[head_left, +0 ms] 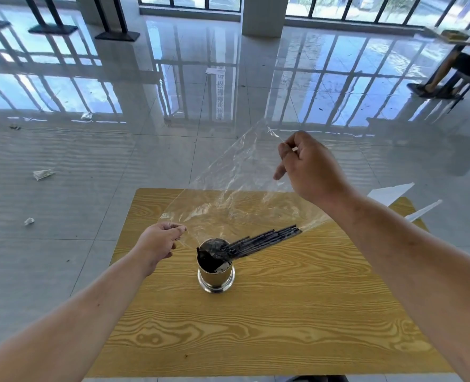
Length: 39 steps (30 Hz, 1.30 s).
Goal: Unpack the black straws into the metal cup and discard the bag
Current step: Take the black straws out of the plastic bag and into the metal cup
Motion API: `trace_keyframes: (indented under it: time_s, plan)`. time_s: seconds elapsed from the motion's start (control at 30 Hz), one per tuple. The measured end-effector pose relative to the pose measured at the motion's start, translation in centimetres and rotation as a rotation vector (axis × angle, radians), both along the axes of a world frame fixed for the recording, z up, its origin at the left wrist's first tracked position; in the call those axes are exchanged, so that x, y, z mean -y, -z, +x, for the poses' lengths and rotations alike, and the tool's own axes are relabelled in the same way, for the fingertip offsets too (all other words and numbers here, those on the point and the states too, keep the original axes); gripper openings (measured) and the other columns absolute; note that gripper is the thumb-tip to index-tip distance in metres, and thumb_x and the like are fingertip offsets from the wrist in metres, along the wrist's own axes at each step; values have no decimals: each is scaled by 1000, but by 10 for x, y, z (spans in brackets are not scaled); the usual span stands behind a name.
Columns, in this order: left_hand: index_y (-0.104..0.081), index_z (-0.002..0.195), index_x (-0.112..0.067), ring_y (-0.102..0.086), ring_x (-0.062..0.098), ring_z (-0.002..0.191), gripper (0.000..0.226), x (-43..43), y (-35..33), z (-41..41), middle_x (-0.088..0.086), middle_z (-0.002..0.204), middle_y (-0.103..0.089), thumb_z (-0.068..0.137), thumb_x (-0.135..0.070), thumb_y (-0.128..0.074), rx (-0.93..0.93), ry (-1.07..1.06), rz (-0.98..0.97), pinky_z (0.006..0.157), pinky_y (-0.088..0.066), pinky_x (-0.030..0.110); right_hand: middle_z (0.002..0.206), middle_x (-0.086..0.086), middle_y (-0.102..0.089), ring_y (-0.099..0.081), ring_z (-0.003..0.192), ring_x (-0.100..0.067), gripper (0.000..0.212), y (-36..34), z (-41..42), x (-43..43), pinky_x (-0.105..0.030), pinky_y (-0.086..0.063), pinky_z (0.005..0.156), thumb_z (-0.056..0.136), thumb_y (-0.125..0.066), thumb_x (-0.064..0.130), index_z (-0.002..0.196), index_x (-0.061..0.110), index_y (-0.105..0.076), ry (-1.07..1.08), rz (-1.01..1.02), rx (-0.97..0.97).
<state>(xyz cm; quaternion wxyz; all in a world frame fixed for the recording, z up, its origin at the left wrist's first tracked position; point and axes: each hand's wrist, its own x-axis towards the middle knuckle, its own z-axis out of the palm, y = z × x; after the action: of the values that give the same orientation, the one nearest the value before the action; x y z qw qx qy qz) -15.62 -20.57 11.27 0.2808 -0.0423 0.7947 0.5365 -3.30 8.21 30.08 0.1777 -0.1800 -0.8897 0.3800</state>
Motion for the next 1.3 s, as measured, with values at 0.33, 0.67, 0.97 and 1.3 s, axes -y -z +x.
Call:
trace_keyframes:
  time_s: [0.33, 0.67, 0.97, 1.3]
  plan:
    - [-76, 106, -15, -66, 18, 82, 18, -1, 10, 1, 3, 101, -72, 102, -30, -68, 24, 2, 20, 70, -54, 34, 71, 7, -75, -64, 60, 7, 25, -3, -11, 15, -22, -38, 52, 111, -52, 34, 86, 35, -51, -49, 90, -31]
    - [-76, 110, -16, -70, 20, 84, 17, 2, 15, 3, 5, 101, -73, 106, -25, -62, 91, -22, 111, 72, -58, 34, 76, 6, -75, -62, 59, 6, 24, -17, -15, 19, -23, -36, 52, 111, -53, 36, 87, 34, -52, -74, 103, -62]
    - [-75, 111, -15, -74, 19, 81, 17, 5, 21, 3, 4, 99, -76, 105, -27, -65, 141, -50, 127, 65, -60, 32, 77, 6, -75, -60, 54, 9, 24, -25, -28, 41, -23, -34, 51, 111, -53, 37, 87, 30, -53, -123, 142, -11]
    - [-72, 115, -10, -76, 20, 81, 18, 7, 26, 6, 9, 104, -77, 104, -24, -67, 206, -86, 166, 67, -61, 34, 85, 3, -75, -64, 66, -15, 20, -44, -45, 62, -28, -42, 57, 110, -54, 37, 97, 23, -59, -187, 214, 18]
